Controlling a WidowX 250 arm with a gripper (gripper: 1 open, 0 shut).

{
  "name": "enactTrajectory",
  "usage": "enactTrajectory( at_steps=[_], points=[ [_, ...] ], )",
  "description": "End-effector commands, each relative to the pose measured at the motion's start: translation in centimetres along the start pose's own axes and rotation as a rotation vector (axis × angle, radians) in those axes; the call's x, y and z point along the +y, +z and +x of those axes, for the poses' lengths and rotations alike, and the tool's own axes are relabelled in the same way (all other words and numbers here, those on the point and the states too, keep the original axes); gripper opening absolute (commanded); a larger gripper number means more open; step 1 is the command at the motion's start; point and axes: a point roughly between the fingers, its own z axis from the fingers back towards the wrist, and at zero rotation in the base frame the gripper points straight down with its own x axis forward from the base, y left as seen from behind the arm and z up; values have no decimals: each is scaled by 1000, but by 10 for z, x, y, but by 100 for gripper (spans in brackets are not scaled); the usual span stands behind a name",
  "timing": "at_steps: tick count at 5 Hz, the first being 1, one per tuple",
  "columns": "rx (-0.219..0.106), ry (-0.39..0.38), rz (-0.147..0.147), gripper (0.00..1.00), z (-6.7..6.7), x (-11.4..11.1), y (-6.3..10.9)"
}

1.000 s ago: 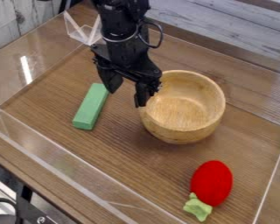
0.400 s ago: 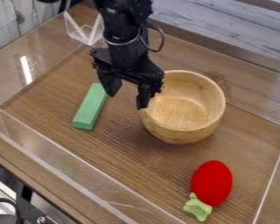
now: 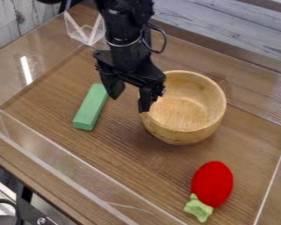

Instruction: Move the red object to the right side of the table

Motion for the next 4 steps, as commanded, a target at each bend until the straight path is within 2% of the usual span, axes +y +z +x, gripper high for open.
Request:
enactTrajectory(
  at_steps=[1, 2, 3, 4],
  points=[
    [-62, 10, 17, 100, 14, 7, 17],
    [-72, 28, 28, 100, 14, 12, 17],
    [-79, 16, 26, 100, 13, 13, 4],
    [-68, 4, 24, 100, 8, 13, -8]
  ],
)
